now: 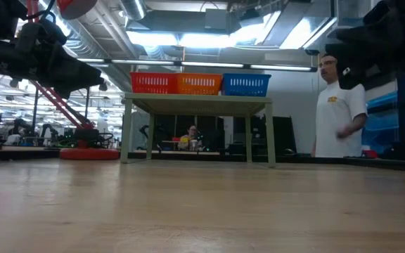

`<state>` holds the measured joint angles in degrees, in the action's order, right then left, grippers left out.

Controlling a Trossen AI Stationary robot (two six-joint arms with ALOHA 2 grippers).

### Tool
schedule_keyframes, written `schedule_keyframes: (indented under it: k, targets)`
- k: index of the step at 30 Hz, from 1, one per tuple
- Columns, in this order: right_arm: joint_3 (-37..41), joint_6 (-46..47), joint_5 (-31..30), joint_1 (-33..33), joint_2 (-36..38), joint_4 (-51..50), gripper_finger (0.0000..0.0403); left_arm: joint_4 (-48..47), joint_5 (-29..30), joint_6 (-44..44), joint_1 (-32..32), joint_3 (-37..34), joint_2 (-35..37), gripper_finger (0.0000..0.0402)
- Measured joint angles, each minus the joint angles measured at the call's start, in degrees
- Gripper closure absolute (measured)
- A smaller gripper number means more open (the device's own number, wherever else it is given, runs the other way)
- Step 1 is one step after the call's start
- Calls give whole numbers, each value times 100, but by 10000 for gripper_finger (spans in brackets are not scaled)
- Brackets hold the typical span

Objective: Pick & Place Office Desk Supplies
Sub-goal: Return to Home Position

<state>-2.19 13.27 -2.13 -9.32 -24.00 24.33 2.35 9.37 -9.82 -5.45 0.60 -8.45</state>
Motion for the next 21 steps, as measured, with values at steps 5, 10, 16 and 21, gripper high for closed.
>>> schedule_keyframes:
  k: [5, 10, 16, 21]
  targets:
    - [14, -427, 0, 0, 267, -269, 270, 0, 0, 0, 0, 0, 0, 258]
    - [130, -673, -28, 29, 608, -524, 270, 0, 0, 1, 0, 0, 0, 258]
    - [132, -676, -48, 134, 1224, -1471, 270, 2, -2, 2, 0, 0, 0, 258]
    - [132, -884, -391, 187, 1893, -2313, 270, 2, -2, 3, 0, 0, 0, 258]
